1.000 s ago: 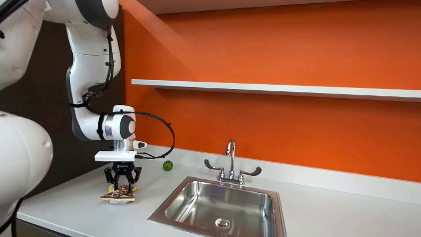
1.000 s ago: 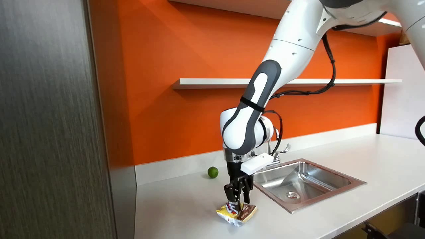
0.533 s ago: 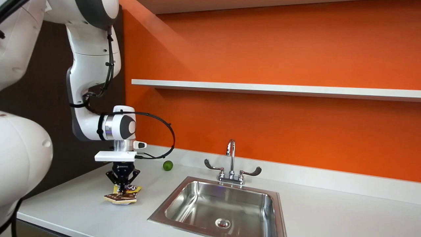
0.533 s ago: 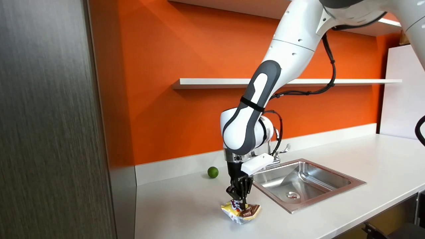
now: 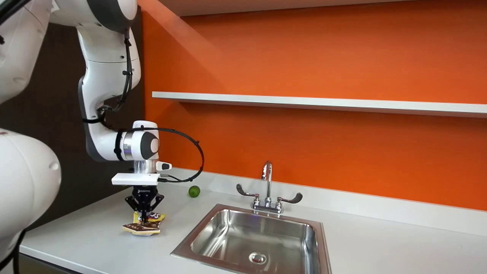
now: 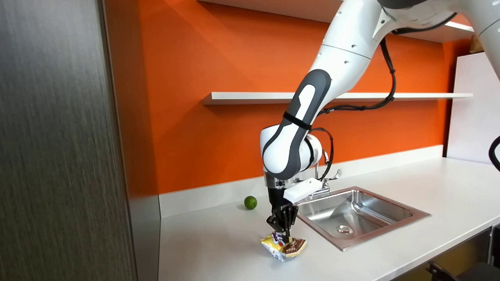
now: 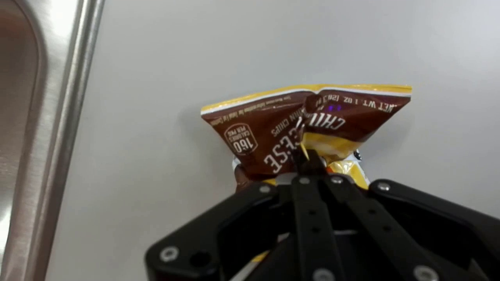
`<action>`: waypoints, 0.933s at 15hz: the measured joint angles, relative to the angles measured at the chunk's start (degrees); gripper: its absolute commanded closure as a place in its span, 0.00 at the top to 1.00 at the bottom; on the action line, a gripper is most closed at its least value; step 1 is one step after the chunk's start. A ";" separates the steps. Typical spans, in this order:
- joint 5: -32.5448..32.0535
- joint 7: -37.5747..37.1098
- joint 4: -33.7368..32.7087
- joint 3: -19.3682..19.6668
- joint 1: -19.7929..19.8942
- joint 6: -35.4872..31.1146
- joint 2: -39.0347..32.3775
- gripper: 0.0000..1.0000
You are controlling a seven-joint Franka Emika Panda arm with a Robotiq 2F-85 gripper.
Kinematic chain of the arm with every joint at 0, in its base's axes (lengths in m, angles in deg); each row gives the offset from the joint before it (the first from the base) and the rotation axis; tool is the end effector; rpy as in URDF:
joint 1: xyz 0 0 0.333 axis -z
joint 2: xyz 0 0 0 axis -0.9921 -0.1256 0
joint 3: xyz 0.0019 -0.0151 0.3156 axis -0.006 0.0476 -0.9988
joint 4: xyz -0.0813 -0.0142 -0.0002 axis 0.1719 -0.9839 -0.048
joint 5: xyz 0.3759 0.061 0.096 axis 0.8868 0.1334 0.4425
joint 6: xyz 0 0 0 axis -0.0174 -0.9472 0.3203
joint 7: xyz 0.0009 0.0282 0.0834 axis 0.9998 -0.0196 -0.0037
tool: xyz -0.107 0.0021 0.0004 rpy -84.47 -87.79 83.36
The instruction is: Put the packet on the first bottom shelf
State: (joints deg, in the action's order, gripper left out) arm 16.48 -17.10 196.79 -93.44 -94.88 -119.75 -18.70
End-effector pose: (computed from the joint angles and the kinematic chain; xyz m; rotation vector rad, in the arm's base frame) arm 0.4811 0.1635 0.1710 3.0285 0.6409 -0.1629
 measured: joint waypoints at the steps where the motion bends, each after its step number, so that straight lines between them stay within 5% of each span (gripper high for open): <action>1: 0.02 -0.33 -0.06 0.12 0.01 0.26 0.52 0.00; 14: 5.42 -4.05 5.48 -0.85 0.01 15.98 25.75 0.00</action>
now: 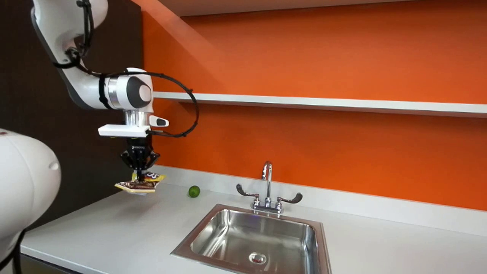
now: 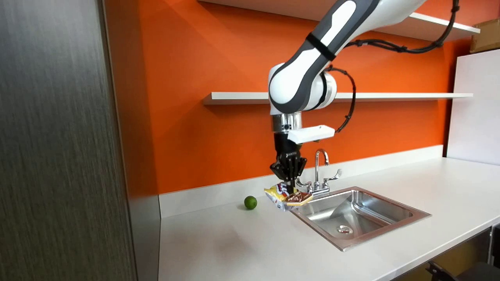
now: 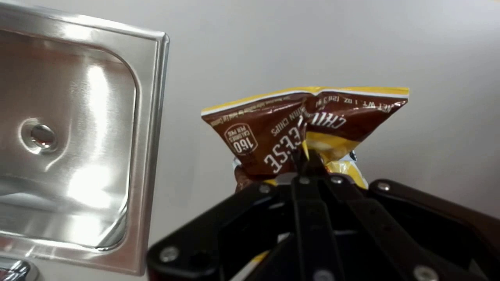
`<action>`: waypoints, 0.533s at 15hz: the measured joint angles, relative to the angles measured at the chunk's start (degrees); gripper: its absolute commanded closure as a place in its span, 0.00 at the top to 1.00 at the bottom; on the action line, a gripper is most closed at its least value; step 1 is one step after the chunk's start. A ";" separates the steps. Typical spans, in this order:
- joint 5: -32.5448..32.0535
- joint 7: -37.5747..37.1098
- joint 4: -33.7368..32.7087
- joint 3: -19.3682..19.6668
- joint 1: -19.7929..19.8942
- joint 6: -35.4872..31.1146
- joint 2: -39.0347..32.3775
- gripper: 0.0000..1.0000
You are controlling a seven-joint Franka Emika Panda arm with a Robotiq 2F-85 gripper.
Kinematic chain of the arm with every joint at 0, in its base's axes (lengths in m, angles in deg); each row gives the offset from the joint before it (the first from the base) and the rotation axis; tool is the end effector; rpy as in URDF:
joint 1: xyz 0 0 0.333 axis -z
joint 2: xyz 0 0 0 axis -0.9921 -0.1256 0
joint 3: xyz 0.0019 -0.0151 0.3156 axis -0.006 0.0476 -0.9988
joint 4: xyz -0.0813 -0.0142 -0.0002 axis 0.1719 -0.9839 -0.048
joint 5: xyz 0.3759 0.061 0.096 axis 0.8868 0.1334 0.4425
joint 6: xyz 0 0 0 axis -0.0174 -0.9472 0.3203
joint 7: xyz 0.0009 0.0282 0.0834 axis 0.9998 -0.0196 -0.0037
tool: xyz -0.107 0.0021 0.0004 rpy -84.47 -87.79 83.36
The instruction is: Put the packet on the first bottom shelf
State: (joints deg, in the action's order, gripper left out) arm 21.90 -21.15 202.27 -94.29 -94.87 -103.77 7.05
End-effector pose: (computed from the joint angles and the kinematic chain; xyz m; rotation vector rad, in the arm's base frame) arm 0.4496 0.1544 0.3354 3.0685 0.4257 -0.0503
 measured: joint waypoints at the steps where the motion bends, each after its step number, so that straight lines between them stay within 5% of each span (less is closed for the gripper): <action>1: 0.90 -0.03 0.58 -0.09 0.00 1.49 3.15 0.00; 8: 2.46 -2.40 -0.82 -0.53 0.03 7.14 23.03 0.00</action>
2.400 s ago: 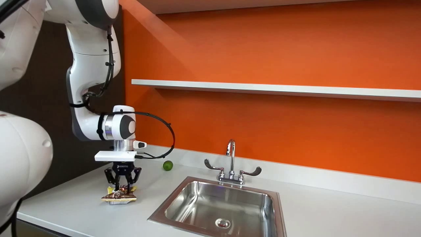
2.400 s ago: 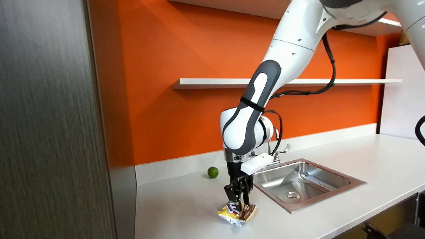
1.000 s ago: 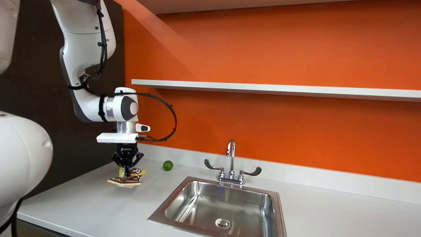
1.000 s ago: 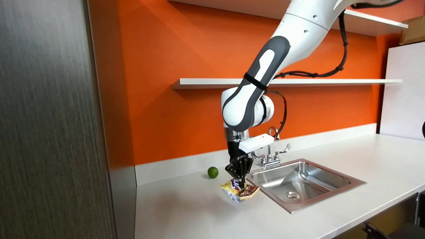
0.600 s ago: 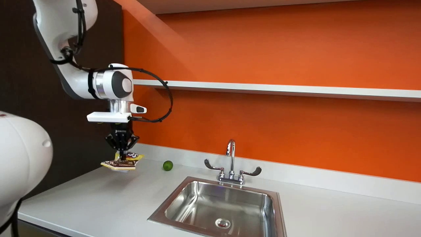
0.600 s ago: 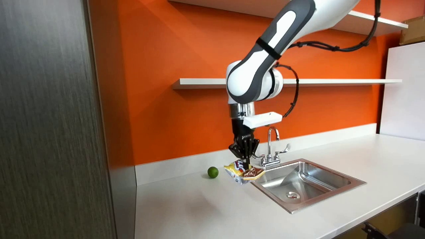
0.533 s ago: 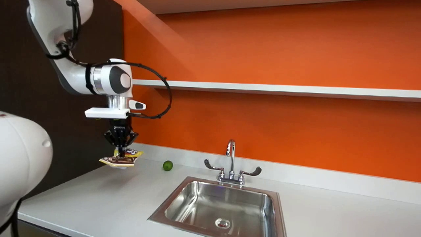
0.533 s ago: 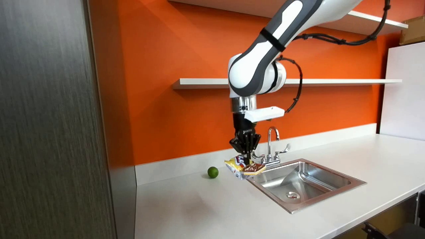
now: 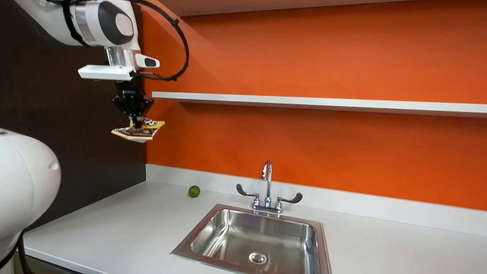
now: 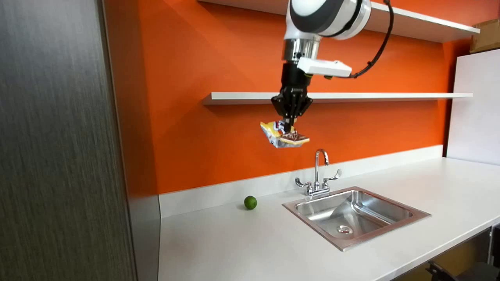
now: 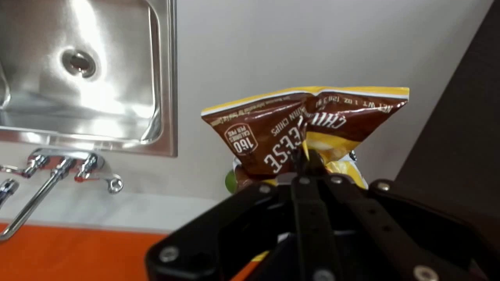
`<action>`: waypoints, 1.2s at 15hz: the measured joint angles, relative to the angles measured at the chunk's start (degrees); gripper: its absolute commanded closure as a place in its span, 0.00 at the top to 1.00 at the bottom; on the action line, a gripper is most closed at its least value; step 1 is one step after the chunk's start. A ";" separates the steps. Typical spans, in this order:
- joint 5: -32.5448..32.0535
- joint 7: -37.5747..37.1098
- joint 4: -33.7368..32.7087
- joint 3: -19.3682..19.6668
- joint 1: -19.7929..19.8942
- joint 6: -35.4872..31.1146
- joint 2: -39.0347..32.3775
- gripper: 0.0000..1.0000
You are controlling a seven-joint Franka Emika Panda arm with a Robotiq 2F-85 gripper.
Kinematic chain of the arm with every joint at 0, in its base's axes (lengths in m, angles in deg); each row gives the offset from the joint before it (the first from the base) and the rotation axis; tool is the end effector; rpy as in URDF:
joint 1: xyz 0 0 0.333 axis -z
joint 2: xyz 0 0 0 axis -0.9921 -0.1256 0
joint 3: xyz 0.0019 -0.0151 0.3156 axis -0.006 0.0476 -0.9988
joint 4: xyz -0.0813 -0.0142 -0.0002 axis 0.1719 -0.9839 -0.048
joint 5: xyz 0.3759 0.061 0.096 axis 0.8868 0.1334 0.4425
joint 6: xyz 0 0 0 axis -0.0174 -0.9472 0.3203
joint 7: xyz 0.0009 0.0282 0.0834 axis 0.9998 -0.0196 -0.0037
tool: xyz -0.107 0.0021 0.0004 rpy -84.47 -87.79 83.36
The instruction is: Put the packet on the first bottom shelf
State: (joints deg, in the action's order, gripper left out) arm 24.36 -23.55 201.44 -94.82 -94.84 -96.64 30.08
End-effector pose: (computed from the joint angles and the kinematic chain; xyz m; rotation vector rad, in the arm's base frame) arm 0.4034 0.1484 0.5125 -3.0965 -0.3235 -0.3980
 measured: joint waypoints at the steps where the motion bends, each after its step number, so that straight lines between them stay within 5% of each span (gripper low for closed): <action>1: 0.00 -0.60 -1.06 -0.18 0.07 0.01 1.73 0.00; 9: -0.58 -6.40 -12.84 -3.10 3.44 -4.06 2.64 0.00; 18: -11.30 -15.39 -28.55 -5.80 9.92 -12.66 -13.92 0.00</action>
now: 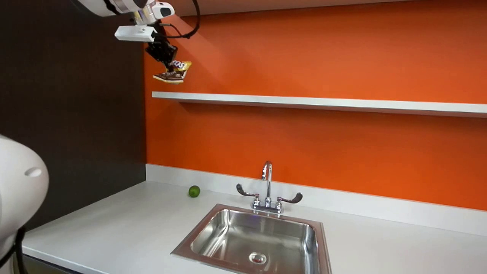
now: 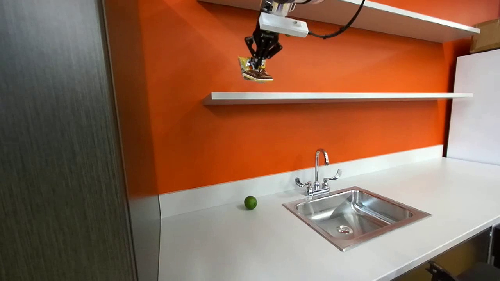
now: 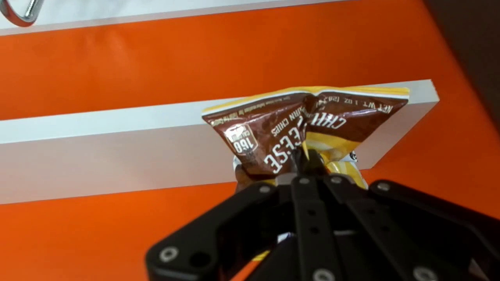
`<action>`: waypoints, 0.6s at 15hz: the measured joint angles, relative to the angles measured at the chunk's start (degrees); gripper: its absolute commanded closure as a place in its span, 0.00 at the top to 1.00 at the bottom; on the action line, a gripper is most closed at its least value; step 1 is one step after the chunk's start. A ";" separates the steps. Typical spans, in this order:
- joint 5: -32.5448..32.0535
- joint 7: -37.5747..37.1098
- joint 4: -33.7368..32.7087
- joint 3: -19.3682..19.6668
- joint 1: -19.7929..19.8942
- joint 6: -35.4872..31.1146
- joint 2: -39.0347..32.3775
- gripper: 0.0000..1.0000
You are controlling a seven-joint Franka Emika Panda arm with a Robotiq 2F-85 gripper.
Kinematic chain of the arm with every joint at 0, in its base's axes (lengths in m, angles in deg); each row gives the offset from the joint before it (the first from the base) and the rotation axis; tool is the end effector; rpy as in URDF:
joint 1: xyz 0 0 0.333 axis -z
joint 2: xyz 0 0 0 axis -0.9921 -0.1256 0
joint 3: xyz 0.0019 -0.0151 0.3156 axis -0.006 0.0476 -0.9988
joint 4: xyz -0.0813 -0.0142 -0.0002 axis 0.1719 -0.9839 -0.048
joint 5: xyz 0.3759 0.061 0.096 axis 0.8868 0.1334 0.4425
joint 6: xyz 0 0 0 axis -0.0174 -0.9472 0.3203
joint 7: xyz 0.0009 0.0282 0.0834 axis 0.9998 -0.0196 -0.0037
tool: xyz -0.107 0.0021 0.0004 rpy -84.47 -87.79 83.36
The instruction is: Put the packet on the first bottom shelf
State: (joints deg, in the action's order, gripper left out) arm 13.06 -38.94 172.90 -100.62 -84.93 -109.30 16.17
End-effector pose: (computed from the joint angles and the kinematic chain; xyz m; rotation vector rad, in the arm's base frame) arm 0.5133 0.1562 0.6791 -2.9058 0.0233 -1.1471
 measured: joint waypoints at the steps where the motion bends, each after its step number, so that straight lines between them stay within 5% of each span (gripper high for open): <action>1: -1.54 -1.10 -1.92 0.00 0.18 -0.11 -2.12 0.00; 9: -11.36 -8.05 -16.11 1.67 -1.39 0.20 -16.49 0.00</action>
State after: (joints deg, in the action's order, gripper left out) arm 1.70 -46.99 156.79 -98.95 -86.32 -109.09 -0.32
